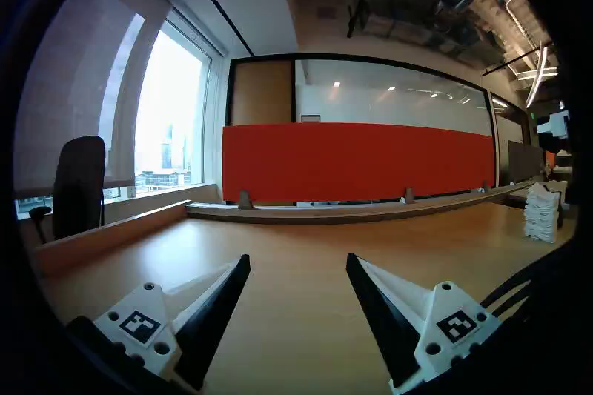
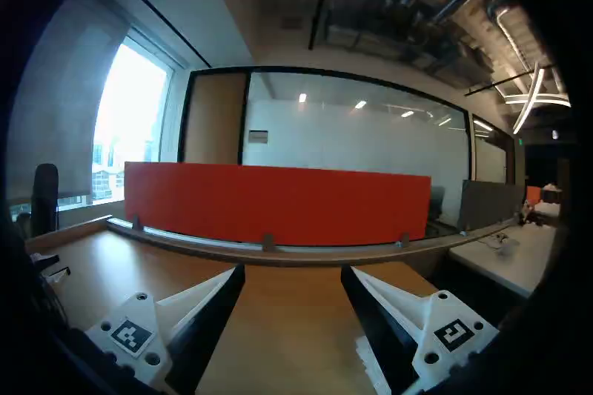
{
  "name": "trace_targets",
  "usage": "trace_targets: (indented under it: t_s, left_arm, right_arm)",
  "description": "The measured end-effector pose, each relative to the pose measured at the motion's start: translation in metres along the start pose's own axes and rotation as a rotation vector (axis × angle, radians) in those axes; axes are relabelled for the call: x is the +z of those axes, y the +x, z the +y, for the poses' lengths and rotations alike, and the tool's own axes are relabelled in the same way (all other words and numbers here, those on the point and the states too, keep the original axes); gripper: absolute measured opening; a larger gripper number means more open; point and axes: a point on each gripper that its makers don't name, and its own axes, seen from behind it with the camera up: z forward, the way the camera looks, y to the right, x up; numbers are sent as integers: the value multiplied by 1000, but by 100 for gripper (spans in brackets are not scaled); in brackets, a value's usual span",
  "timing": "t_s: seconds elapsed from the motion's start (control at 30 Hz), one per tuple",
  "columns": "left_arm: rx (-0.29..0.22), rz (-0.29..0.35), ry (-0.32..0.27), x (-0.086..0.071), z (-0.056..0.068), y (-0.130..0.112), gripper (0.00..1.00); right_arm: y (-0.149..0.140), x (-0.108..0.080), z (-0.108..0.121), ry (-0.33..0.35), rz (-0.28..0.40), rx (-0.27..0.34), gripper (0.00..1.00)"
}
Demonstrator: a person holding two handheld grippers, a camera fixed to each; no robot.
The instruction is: Fold towel
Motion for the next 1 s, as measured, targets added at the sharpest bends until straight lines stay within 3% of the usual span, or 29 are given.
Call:
trace_targets:
  t_s: [0.27, 1.0]
  left_arm:
    - [-1, 0, 0, 0, 0, -1, 96]
    - [-1, 1, 0, 1, 2, -3, 96]
  right_arm:
    - [-25, 0, 10, -7, 7, 49, 100]
    - [-130, 10, 28, -6, -19, 75, 100]
